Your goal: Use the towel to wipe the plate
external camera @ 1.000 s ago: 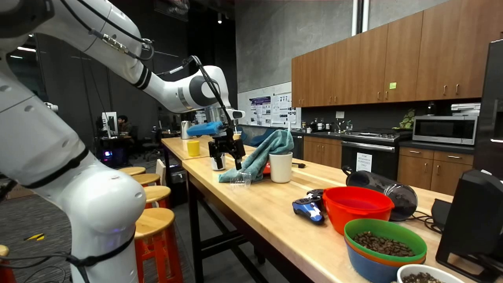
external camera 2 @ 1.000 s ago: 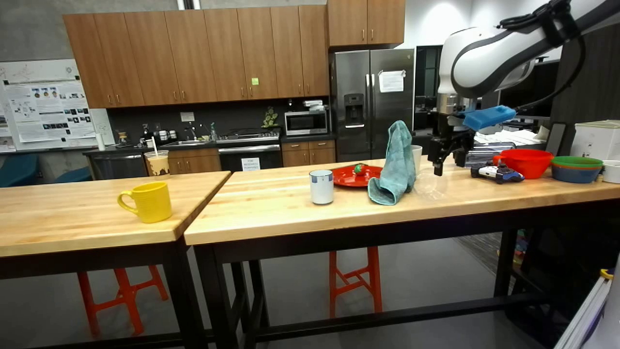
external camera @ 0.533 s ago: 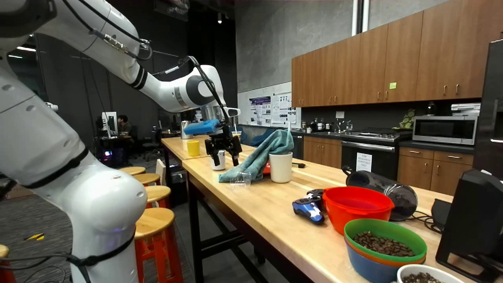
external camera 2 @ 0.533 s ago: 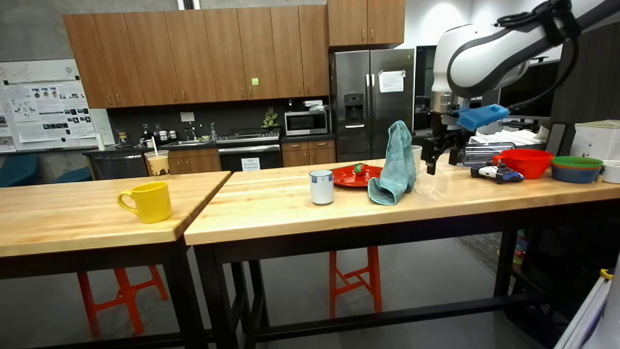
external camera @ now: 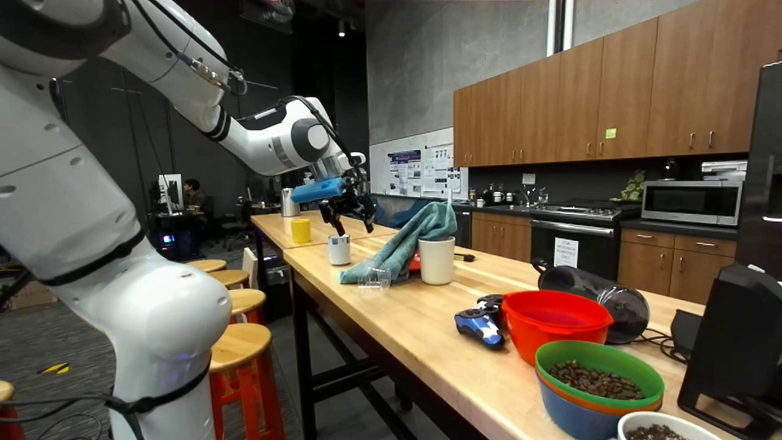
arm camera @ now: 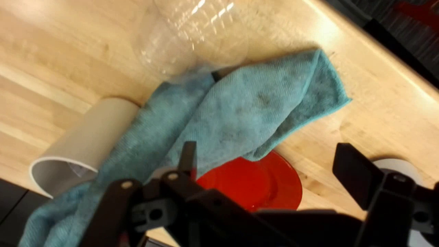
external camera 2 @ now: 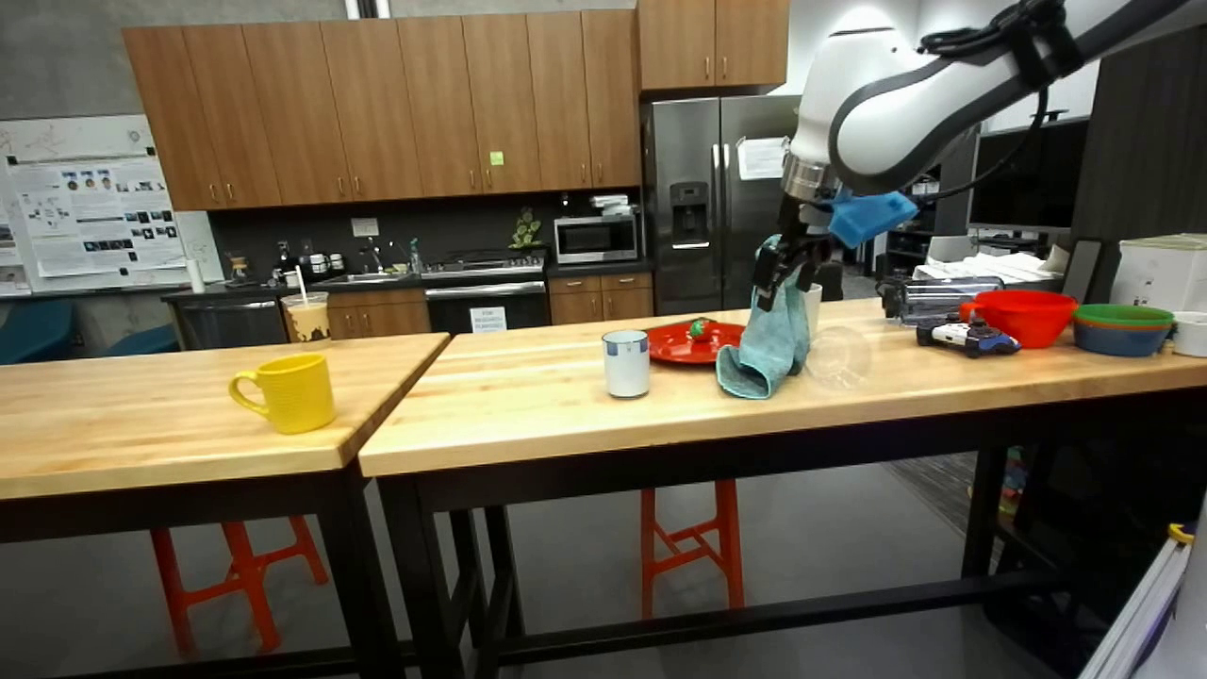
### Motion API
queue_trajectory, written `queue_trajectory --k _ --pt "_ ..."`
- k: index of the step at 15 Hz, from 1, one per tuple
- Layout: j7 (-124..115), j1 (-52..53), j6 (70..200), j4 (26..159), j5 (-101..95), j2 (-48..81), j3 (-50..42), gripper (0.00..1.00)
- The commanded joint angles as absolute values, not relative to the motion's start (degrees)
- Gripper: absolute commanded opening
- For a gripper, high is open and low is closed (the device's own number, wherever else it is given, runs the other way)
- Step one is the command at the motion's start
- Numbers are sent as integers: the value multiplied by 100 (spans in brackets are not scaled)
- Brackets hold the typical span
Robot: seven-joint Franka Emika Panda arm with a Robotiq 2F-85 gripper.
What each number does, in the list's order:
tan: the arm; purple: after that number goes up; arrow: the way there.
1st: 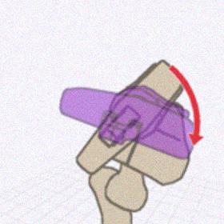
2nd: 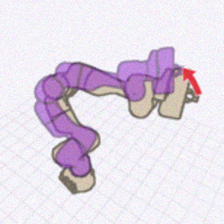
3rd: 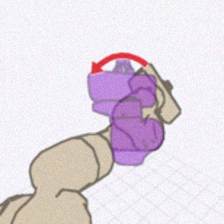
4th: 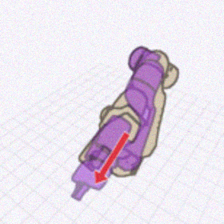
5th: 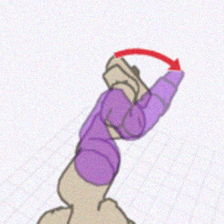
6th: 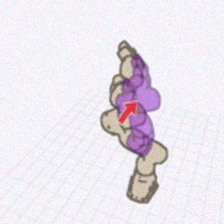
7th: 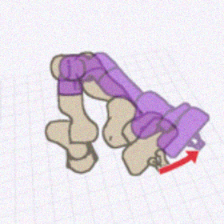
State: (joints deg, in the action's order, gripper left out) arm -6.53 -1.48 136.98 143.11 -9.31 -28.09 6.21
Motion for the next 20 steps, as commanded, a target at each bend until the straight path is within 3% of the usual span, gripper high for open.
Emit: queue_trajectory --k 1,6,11,12,14,20 --pt "-865 -608 14843 14141 -2067 -2093 873 100" --pt "-2046 -1732 16060 13905 -4254 -1384 1136 100" --pt "-3018 -2070 15869 13548 -5170 -1109 1282 100" --pt "-3091 -2044 15838 13537 -5137 -1092 1287 75" --pt "-3291 -1991 15806 13498 -4980 -1066 1322 69" --pt "-3797 -1914 15624 13412 -4811 -1047 1519 21"
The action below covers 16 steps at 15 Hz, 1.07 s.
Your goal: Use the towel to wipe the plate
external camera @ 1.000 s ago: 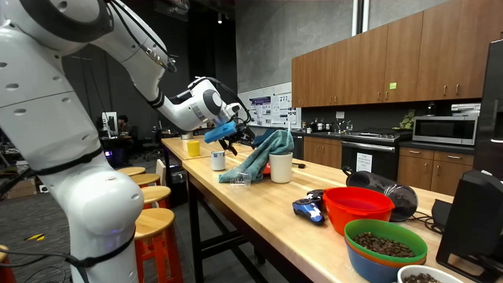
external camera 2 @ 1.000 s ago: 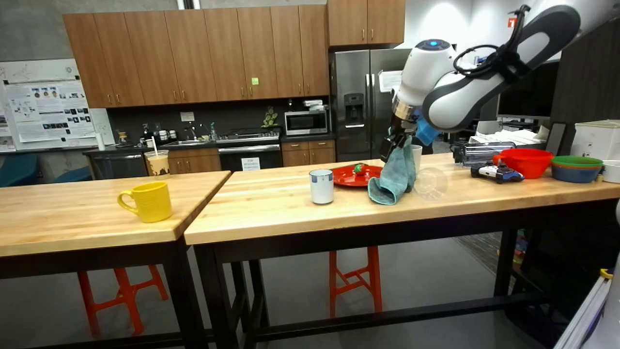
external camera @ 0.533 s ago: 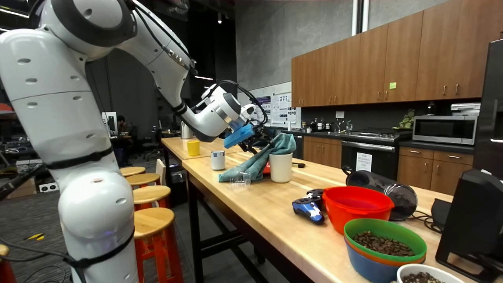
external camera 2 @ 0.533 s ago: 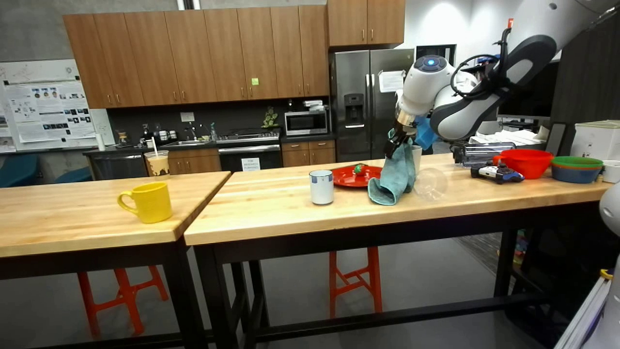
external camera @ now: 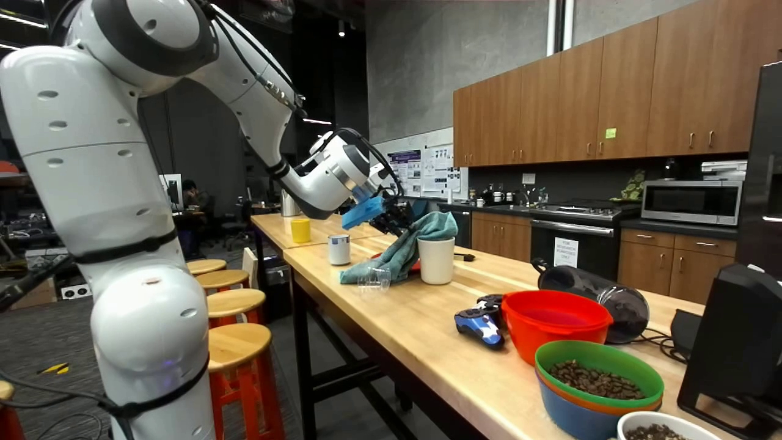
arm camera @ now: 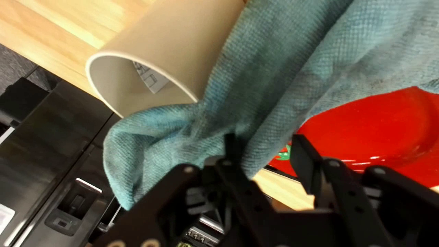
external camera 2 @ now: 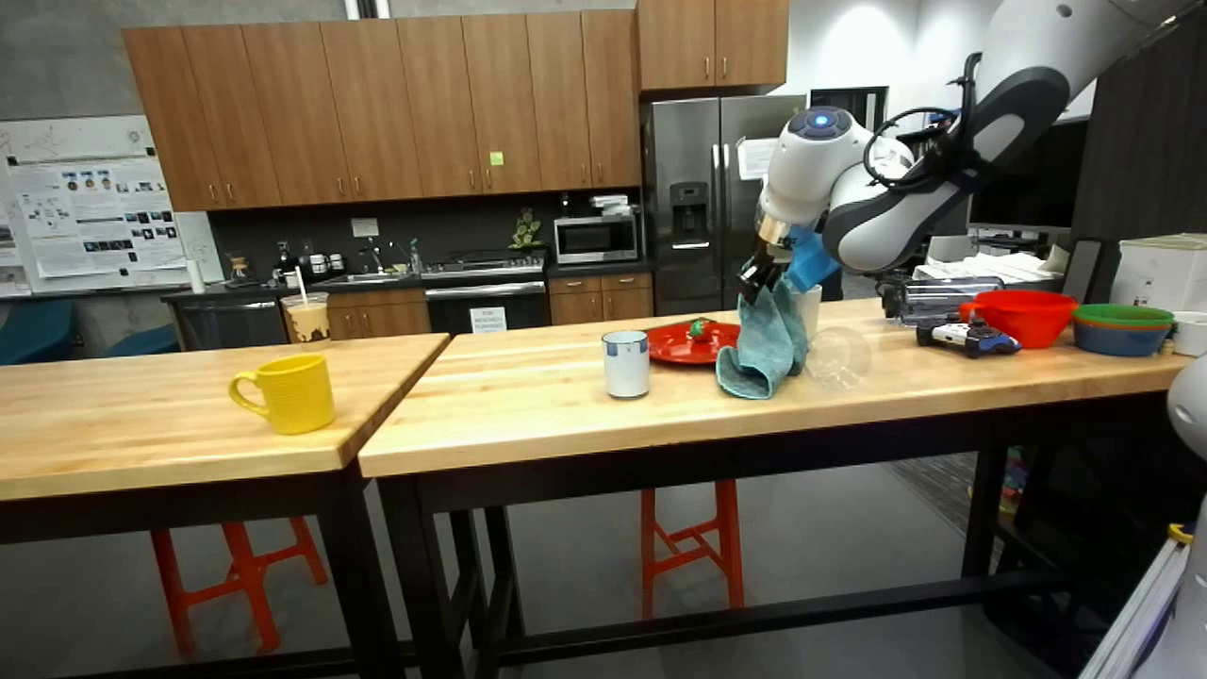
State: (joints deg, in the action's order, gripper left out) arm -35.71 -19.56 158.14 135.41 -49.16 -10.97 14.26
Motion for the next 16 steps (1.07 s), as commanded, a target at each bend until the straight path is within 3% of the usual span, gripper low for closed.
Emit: queue_trajectory --k 1,3,4,16 --pt "-3849 -1903 15598 13391 -4781 -1034 1549 14" --pt "-3785 -1803 15569 13363 -4486 -966 1584 1" --pt "-3635 -1716 15584 13361 -4178 -933 1571 0" --pt "-3110 -1064 15742 13123 -2185 -730 1585 1"
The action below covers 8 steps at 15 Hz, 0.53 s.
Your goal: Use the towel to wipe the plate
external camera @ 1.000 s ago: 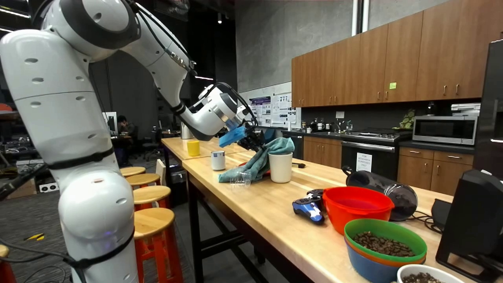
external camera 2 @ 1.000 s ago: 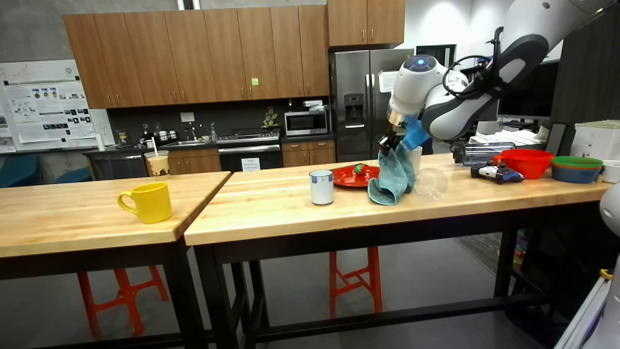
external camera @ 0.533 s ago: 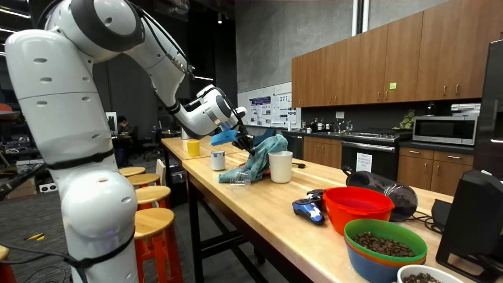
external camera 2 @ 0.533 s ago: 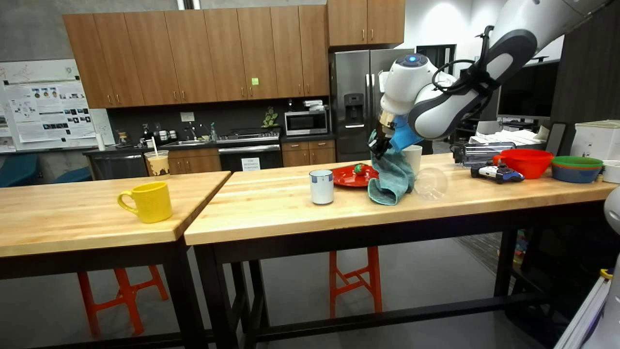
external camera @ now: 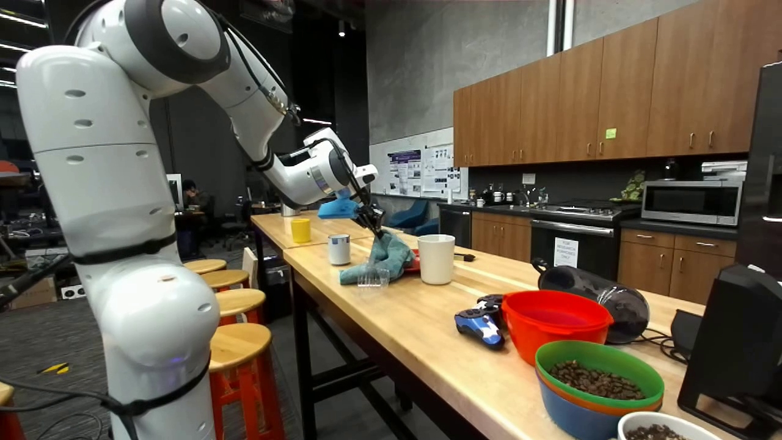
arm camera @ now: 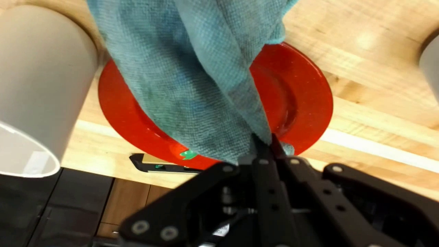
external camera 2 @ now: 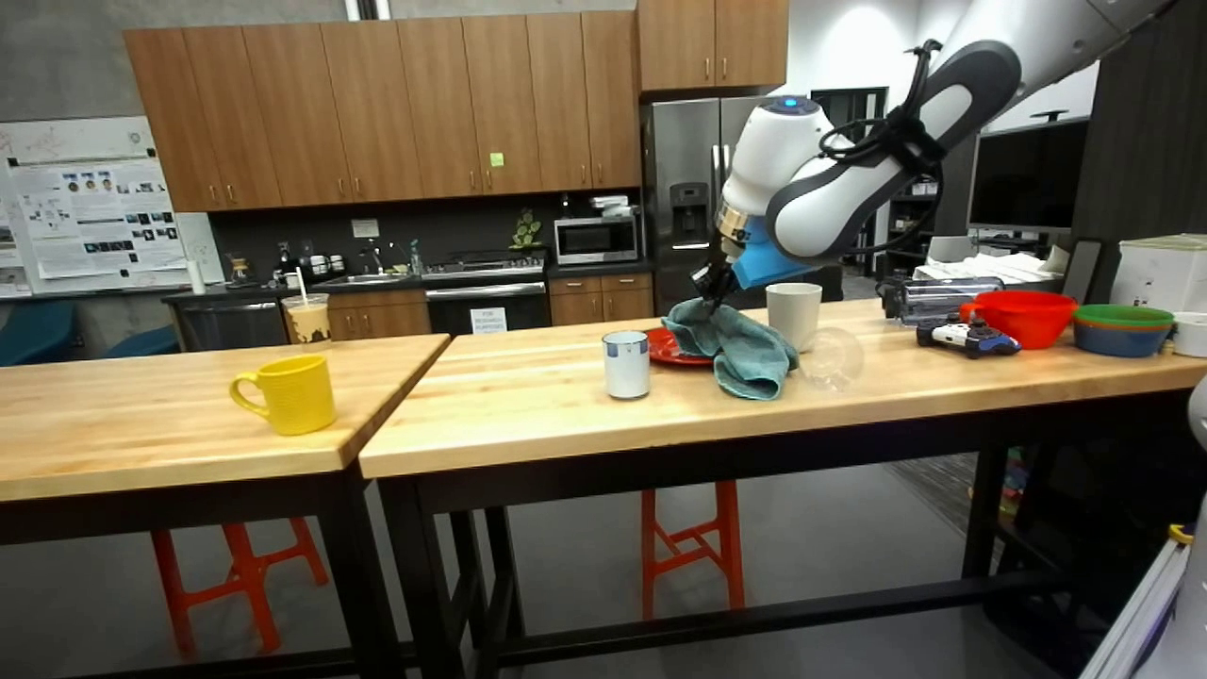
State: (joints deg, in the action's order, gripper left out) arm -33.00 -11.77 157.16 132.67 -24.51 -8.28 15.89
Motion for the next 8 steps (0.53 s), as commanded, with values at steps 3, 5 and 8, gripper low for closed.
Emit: queue_trajectory --k 3,5,8 --pt "-2962 -897 15806 12999 -1856 -636 1606 1" --pt "-2748 -749 15869 12946 -1467 -599 1590 1" --pt "-2280 -113 15846 12847 -912 -576 1251 1"
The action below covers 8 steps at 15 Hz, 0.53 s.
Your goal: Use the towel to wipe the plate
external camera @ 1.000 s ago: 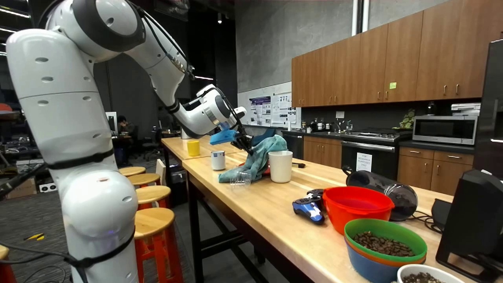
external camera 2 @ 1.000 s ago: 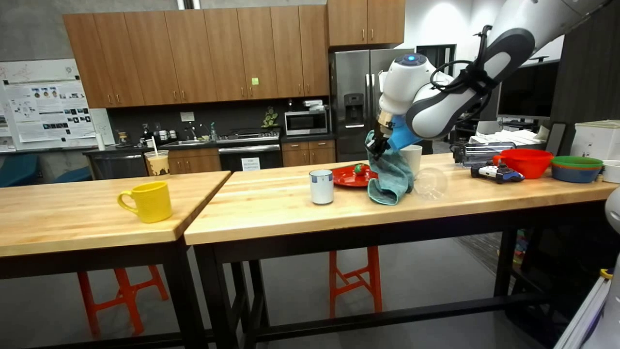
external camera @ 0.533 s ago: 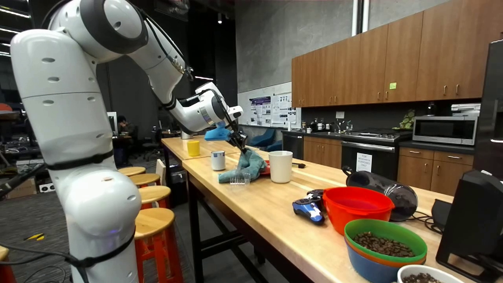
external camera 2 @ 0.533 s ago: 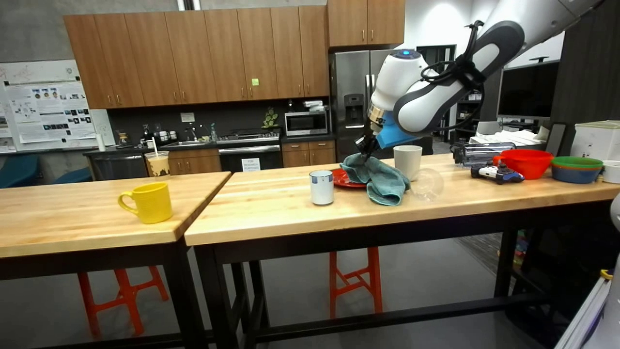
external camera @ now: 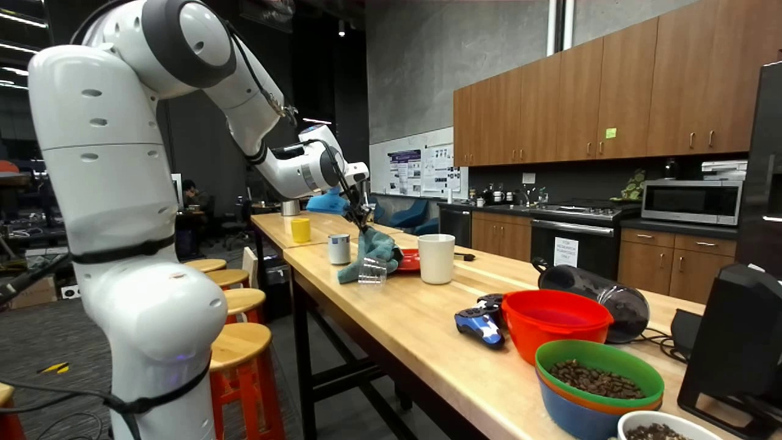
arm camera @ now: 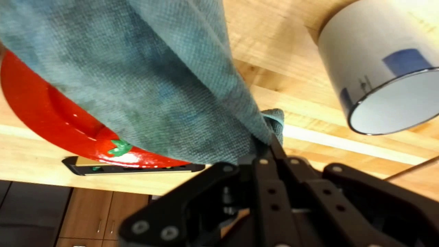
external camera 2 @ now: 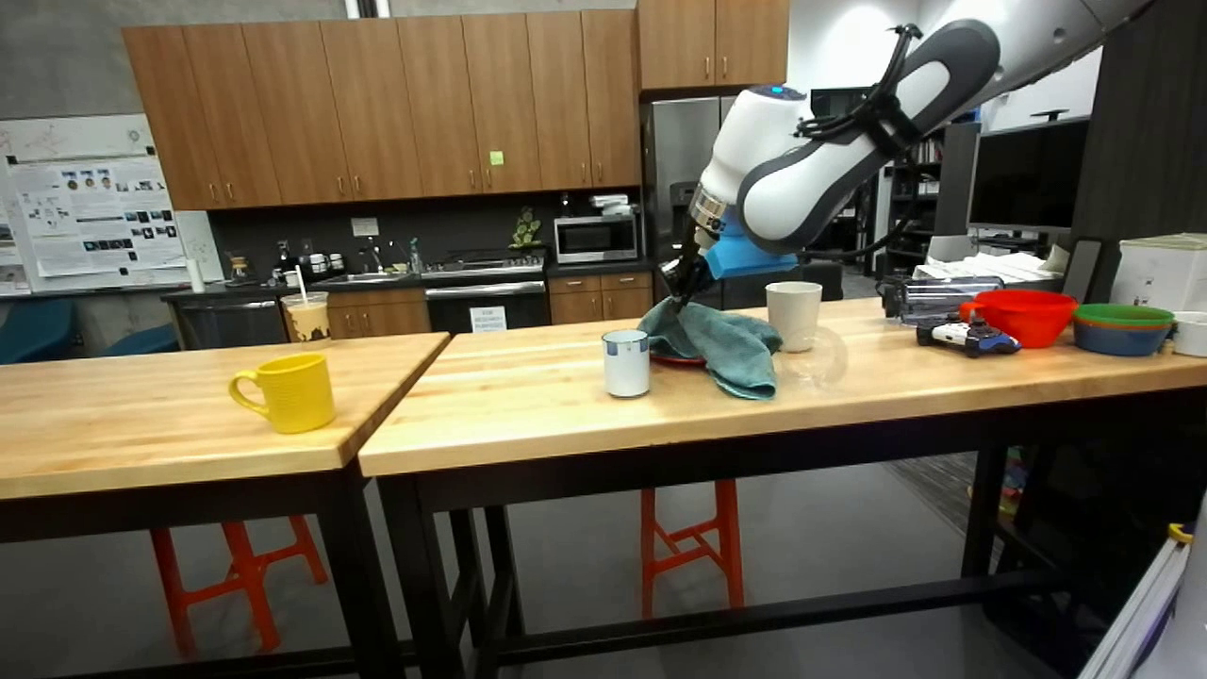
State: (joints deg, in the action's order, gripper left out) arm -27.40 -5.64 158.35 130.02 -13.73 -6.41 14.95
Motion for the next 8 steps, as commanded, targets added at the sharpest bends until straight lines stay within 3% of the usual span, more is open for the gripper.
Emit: queue_trajectory --k 1,8 --pt "-2107 41 15832 12814 -702 -582 1221 1" --pt "-1314 638 15725 12644 423 -781 1102 1"
